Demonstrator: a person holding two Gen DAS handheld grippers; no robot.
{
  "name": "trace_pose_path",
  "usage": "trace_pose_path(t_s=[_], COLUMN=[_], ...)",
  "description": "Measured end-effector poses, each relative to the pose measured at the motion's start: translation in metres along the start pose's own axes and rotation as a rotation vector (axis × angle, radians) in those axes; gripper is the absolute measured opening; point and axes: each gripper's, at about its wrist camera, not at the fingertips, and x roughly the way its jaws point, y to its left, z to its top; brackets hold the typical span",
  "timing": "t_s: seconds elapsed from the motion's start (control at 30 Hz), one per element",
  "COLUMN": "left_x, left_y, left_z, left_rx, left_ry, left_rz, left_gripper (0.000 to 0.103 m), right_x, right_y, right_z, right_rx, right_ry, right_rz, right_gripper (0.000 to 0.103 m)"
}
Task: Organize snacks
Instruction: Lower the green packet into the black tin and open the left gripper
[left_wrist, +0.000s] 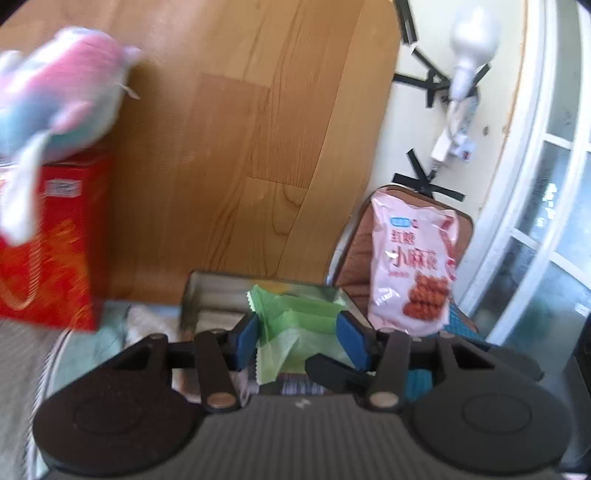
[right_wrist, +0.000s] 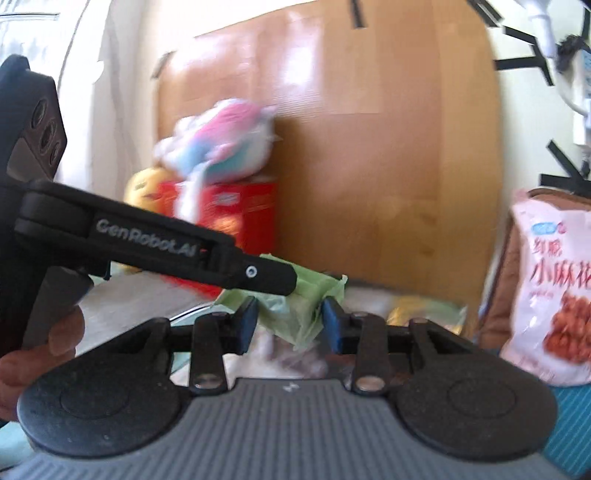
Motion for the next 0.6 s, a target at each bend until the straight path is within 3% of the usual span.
trace_pose_path(t_s=[0.17,0.33,0.47,0.6], left_x=[0.076,0.112,0.106,0.064], left_y=[0.006,0.003,0.008,0.016], left_z=[0.006,-0.004,-0.01,-0.011], left_rx=[-0.025,-0.024,-0.054,-0.091], left_ry=[0.073,0.088,0.074,0.021], left_rz=[-0.002,0.041,0.056,0.049], left_gripper=[0.046,0.05,0.06,0.06], right_x=[0.044,0.051,0.041,0.019], right_y=[-0.045,-0.056,-0.061,-0.07], right_z=[-0.013,-0.026,-0.023,-0.022], right_rx=[0.076,0.096,0.104,0.142], right_ry=[0.051,0.045,0.04,0.022], right_rz=[-0.08,-0.11,-0.105,-0.117], right_gripper=[0.041,0.047,0.052,0.052])
